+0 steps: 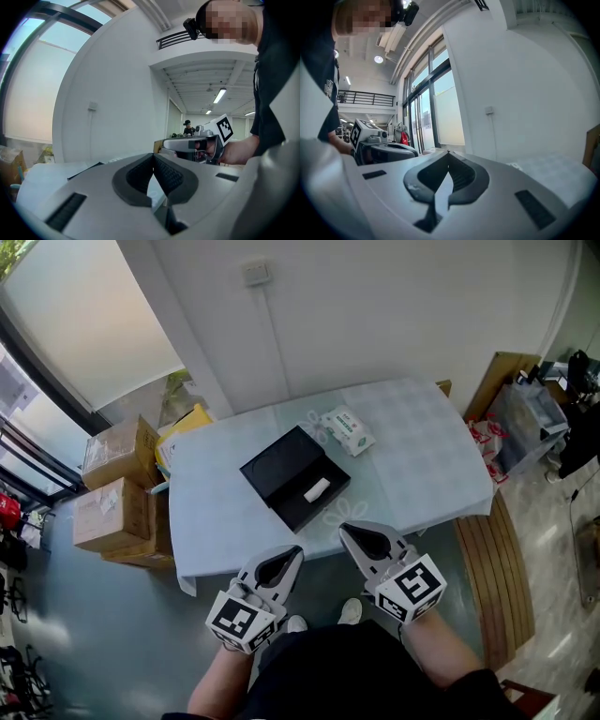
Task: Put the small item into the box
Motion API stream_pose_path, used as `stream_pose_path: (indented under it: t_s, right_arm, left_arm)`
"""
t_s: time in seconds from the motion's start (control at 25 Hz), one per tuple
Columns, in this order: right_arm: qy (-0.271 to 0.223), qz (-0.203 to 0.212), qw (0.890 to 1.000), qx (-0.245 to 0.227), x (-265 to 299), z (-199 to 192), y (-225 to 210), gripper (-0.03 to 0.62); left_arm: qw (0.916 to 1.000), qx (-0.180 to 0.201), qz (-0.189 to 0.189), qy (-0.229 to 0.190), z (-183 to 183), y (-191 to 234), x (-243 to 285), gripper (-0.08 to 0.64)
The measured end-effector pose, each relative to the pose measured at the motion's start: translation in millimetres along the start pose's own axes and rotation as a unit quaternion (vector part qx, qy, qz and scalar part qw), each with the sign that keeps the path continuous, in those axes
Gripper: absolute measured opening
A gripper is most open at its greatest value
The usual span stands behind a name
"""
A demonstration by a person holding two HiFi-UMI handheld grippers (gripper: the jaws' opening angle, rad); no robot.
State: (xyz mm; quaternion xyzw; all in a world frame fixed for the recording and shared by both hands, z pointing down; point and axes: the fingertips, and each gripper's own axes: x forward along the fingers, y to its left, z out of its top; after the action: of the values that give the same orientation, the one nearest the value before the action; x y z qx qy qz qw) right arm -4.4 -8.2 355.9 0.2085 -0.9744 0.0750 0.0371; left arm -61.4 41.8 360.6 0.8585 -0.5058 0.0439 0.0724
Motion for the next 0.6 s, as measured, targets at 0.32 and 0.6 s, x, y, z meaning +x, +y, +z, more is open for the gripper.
stream_pose_path:
  t_s: [0.32,0.6]
  right_arm:
    - [0.004,-0.029,0.999,0.020,17.1,-13.4,42.2,0.009]
    - [0.023,-0.065,0.997,0.034,18.9,-33.6,62.7,0.009]
  left_arm:
    - [0.9996,-0.002,-0.030,0.004,-7.9,15.7,-43.3,0.008]
    - [0.9980,-0.016,-0.060,0.010,-24.6,23.8,-59.1,0.008]
